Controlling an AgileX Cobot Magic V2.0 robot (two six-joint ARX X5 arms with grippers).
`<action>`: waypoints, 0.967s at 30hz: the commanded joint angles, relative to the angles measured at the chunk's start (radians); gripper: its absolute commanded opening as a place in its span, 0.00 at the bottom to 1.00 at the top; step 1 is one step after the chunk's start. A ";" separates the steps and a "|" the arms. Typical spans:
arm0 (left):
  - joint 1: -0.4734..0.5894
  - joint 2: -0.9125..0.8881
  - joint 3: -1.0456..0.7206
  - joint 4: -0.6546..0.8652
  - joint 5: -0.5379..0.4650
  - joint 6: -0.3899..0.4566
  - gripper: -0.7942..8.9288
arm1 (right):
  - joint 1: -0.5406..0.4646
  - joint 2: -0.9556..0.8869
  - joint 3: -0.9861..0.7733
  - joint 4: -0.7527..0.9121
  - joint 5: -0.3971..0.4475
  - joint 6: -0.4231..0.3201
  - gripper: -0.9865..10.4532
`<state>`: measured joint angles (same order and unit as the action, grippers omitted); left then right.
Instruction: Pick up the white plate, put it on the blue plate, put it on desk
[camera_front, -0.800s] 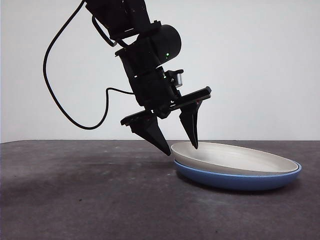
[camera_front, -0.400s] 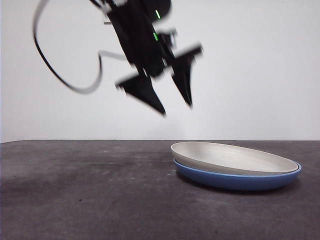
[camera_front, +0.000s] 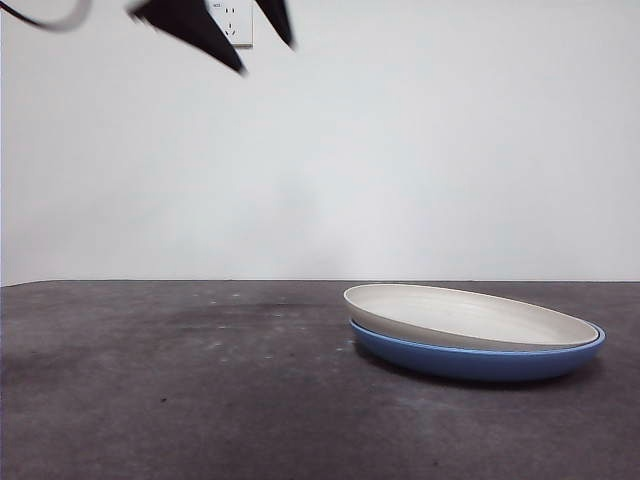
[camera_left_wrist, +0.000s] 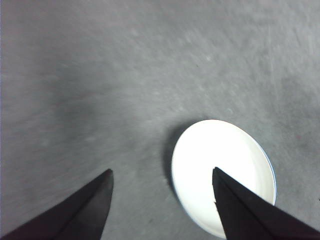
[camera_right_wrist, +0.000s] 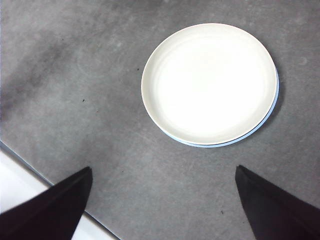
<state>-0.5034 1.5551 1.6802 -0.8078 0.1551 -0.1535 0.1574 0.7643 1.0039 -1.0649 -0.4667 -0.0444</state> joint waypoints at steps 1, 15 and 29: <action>0.014 -0.040 0.008 -0.061 -0.001 0.067 0.41 | 0.004 0.006 0.019 0.009 0.008 0.012 0.49; 0.044 -0.481 -0.566 -0.066 0.458 0.162 0.40 | 0.004 0.006 0.019 0.005 0.053 0.053 0.49; 0.037 -0.505 -0.567 -0.066 0.468 0.168 0.40 | 0.004 0.055 0.018 0.024 0.204 0.142 0.49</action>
<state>-0.4599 1.0405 1.1038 -0.8856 0.6170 -0.0048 0.1574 0.7944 1.0039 -1.0554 -0.2867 0.0643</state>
